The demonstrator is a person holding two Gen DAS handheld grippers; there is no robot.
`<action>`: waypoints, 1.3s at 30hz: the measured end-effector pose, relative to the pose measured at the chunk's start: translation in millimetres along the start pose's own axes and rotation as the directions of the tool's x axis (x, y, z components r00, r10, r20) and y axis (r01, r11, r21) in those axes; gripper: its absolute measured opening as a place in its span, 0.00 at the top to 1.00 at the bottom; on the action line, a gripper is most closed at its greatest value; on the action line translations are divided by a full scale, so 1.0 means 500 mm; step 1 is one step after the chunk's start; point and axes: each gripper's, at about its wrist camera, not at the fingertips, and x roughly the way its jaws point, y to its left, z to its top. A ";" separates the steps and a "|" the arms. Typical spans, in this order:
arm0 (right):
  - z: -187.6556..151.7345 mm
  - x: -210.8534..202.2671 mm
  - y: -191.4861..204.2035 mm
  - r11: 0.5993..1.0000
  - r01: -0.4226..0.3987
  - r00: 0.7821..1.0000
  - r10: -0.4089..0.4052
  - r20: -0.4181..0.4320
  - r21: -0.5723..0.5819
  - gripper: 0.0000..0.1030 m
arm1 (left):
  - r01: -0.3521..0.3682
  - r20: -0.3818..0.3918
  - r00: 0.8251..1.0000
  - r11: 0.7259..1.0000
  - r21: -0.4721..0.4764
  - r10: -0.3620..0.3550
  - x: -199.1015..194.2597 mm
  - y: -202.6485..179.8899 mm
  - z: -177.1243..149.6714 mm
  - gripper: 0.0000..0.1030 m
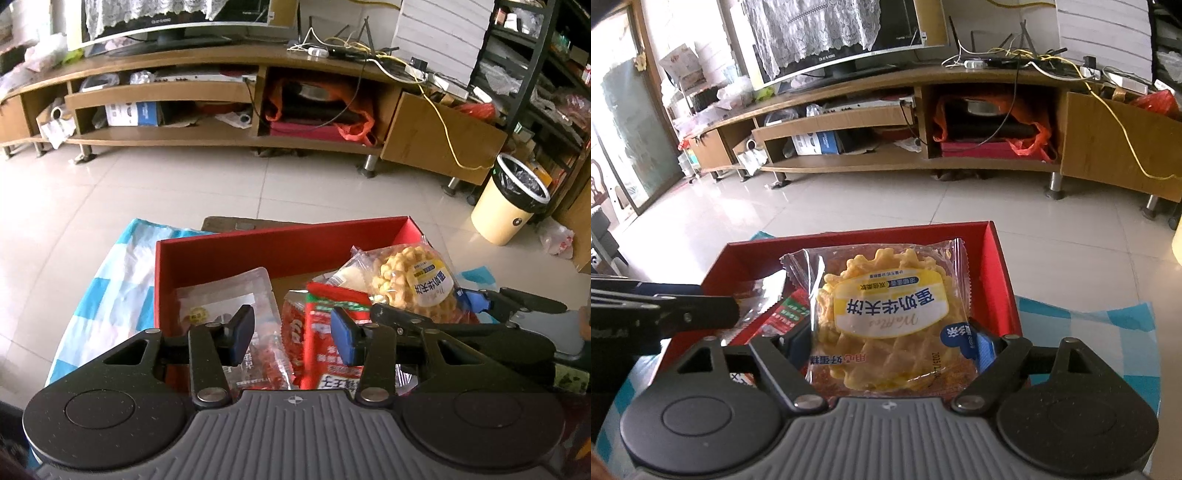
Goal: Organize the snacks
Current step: 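Carry the spicy strip pack with left tool while right tool carries the waffle into the box, then open both tools to drop the spicy strip pack and waffle into the box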
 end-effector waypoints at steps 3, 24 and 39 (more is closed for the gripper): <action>0.000 0.002 -0.003 1.000 0.007 1.000 -0.007 0.001 0.005 0.17 | -0.007 0.004 1.000 1.000 0.008 0.007 -0.002 -0.003 -0.002 0.44; 0.002 -0.040 -0.006 1.000 0.019 0.999 -0.020 0.047 0.018 0.13 | -0.061 0.025 0.998 0.998 0.012 0.061 -0.017 -0.023 -0.012 0.19; 0.005 -0.043 -0.010 0.999 0.024 0.998 -0.025 0.056 0.024 0.13 | -0.079 0.005 0.997 0.997 0.003 0.079 -0.007 -0.015 -0.016 0.15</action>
